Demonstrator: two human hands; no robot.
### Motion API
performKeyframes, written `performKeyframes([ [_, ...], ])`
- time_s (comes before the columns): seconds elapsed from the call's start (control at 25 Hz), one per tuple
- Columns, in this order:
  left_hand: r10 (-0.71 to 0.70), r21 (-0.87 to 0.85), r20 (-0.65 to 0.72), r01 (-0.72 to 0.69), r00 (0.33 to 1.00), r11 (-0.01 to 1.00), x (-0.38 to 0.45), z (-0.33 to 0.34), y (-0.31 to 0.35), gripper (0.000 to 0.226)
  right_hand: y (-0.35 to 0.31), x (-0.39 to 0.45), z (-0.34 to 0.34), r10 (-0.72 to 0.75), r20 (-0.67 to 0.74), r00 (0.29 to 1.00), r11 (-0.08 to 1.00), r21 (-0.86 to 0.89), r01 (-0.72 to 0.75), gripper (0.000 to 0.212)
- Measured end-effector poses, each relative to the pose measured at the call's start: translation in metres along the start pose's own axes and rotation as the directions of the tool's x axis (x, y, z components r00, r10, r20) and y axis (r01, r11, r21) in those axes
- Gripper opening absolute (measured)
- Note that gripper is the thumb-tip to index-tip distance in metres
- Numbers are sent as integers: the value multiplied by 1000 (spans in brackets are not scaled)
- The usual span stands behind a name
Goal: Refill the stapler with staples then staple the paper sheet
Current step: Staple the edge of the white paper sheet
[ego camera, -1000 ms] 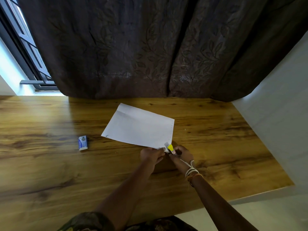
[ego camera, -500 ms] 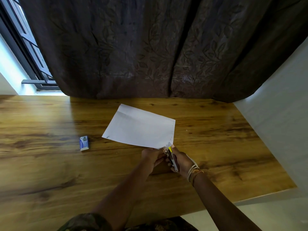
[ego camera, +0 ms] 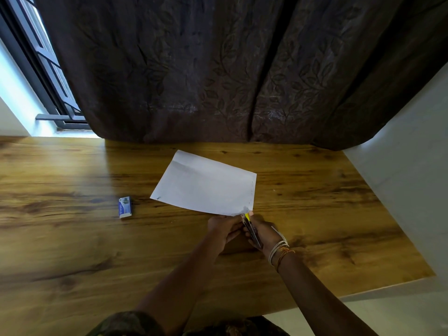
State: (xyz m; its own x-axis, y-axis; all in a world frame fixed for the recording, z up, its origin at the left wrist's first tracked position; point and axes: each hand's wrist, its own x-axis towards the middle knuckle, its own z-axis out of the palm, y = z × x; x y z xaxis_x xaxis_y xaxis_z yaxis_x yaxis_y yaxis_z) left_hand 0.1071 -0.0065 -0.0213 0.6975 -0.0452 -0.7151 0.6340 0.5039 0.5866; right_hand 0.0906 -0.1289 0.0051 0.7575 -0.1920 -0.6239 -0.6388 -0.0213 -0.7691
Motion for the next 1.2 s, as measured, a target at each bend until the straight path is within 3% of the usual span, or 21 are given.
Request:
performKeyframes([
  [0.28,1,-62,-20,-3,1000,998,0,-2,0,25,0,4,2,2,-24,1000,999,53,-1,45],
  [0.68,18,-30,-49,-19,999,999,2,-1,-2,23,-13,-6,7,122,174,977,975,164,-151,44],
  [1.2,13,-22,-80,-15,997,1000,0,0,0,18,-14,2,8,84,160,984,990,98,-100,41],
])
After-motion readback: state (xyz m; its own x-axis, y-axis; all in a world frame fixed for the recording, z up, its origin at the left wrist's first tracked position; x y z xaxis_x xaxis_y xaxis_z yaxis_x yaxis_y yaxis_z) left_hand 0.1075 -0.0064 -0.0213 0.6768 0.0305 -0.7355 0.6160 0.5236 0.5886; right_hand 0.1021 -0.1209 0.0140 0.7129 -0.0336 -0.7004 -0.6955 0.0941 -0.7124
